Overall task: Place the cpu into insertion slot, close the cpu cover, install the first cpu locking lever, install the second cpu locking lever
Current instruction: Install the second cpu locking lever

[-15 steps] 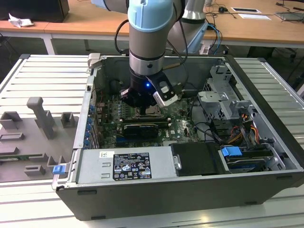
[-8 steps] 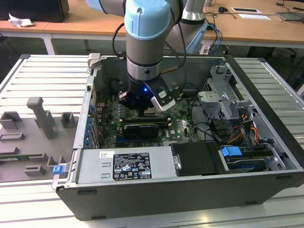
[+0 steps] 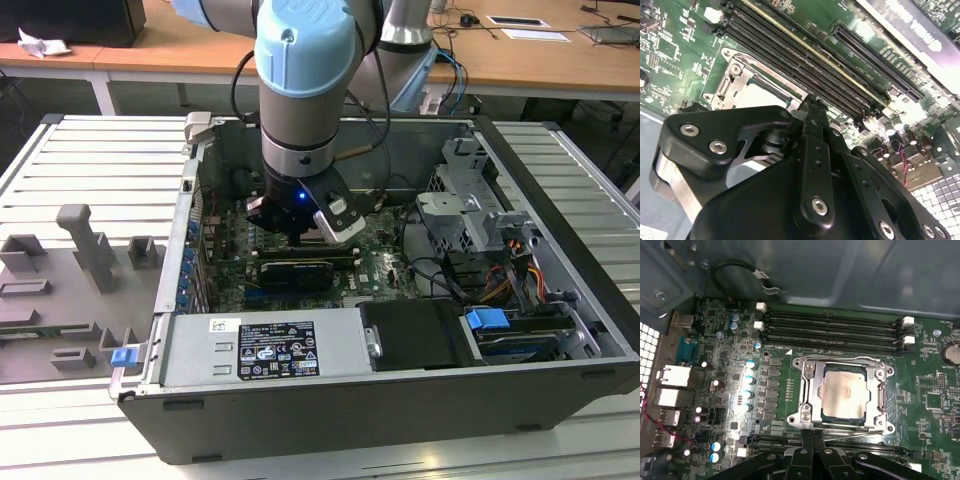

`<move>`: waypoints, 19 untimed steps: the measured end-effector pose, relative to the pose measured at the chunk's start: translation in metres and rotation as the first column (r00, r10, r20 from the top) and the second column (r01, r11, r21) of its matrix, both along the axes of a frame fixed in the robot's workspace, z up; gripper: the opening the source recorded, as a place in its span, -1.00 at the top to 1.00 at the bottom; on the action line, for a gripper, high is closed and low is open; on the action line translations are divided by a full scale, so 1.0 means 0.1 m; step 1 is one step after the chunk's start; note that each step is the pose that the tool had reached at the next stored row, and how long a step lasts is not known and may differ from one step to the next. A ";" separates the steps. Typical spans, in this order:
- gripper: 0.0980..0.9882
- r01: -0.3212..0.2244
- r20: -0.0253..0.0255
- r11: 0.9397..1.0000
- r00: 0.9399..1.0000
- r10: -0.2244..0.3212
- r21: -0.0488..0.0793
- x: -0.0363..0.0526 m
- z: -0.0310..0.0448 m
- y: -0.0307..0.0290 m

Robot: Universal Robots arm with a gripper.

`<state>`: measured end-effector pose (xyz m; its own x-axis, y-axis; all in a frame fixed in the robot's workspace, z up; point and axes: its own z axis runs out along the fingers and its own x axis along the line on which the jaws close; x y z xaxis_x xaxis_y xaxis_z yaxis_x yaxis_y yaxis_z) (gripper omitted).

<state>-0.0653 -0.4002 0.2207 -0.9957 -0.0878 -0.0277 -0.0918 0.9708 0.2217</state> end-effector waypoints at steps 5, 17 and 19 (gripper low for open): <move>0.98 0.000 0.000 1.000 1.000 0.000 0.009 -0.052 -0.033 -0.020; 0.98 0.000 0.001 0.999 1.000 0.000 0.040 -0.114 -0.222 -0.020; 0.98 -0.001 0.001 0.999 1.000 0.001 0.051 -0.119 -0.242 -0.020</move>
